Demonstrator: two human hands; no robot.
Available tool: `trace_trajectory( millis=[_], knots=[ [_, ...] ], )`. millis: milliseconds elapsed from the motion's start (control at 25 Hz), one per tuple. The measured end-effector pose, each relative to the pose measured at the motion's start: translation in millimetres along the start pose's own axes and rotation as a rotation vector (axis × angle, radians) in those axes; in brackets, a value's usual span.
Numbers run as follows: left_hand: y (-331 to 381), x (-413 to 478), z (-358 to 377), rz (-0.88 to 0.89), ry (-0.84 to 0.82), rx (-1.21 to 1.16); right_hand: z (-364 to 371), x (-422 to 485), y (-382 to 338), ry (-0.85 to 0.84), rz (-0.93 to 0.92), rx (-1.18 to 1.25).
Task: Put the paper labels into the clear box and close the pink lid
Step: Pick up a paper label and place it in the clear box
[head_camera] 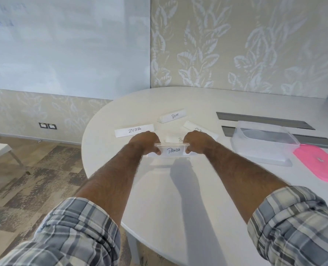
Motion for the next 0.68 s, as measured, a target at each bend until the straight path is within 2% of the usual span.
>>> trace_trajectory(
  millis=[160,680],
  knots=[
    [60.0,34.6,-13.0,0.066,0.034,0.009,-24.5,-14.4,61.5,0.058,0.061,-0.006],
    [319.8,142.3,-20.6,0.254,0.176,0.038,-87.3,-82.8,313.3,0.156,0.268,-0.041]
  ],
)
Point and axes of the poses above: each hand's wrist, its own x-axis towards the middle knuckle, its own z-axis out of the palm, y = z × x, the point moved 3 cm from there along x, towards the middle knuckle, and after that the axes turned 1 degree about y, right-handed, at the moved point
